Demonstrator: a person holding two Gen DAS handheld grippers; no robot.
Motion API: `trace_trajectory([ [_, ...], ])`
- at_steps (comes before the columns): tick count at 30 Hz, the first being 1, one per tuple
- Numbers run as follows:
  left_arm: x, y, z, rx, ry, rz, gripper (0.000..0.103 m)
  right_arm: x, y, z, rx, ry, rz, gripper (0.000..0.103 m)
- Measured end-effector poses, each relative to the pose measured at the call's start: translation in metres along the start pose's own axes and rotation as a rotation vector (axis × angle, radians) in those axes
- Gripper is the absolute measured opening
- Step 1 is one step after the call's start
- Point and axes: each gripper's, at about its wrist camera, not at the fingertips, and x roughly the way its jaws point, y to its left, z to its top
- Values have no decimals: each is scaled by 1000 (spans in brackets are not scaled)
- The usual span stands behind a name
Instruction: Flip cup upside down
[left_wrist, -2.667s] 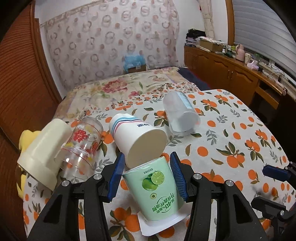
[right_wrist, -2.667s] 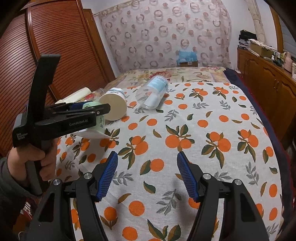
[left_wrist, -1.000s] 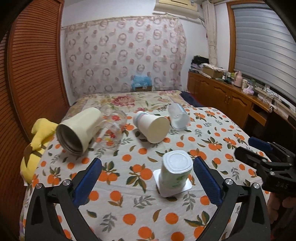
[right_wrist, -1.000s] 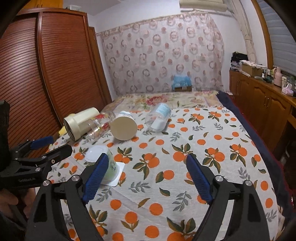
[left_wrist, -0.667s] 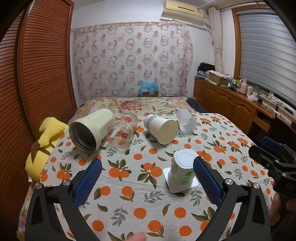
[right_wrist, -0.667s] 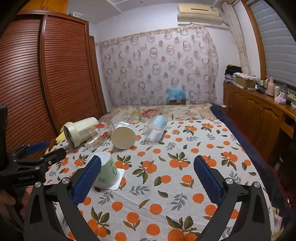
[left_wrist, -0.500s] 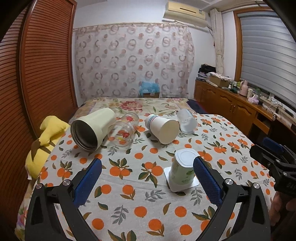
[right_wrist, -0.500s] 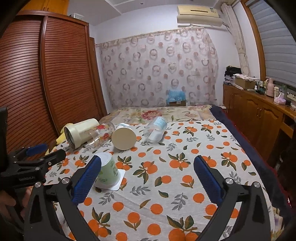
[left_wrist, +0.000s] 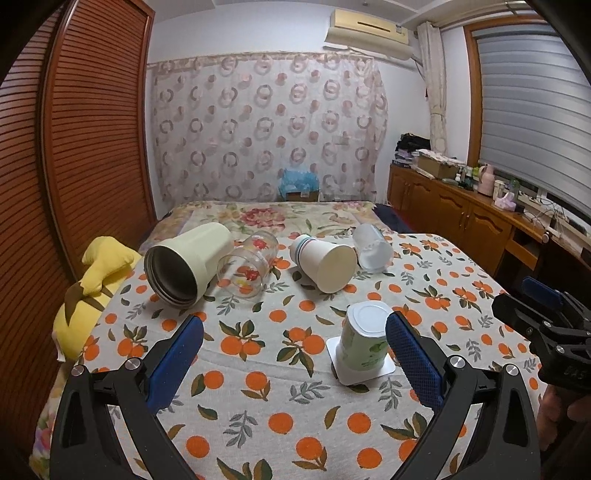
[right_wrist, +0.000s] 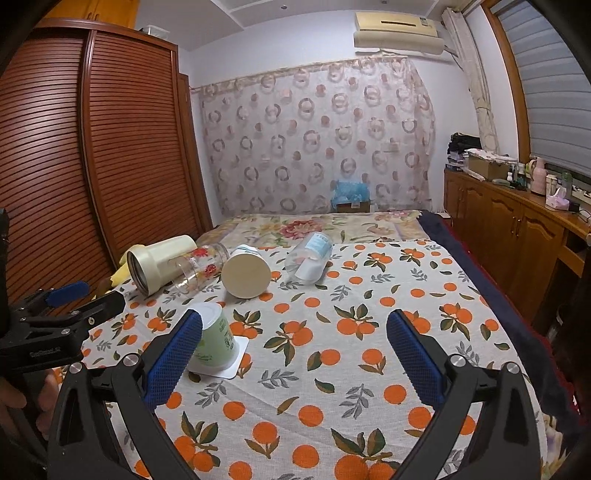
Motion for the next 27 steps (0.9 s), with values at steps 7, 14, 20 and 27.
trace_trajectory([
  [7,-1,-1,0,-1,-1,0,95,0,0,0,-1,0,1,101],
  [14,-1,-1,0,3,-3,4,95,-1,-1,0,0,-2,1,101],
  [20,-1,-1,0,3,-3,4,95,-1,0,0,-3,-1,0,101],
  [27,-1,-2,0,2,-4,4,95,-1,0,0,-1,-1,1,101],
])
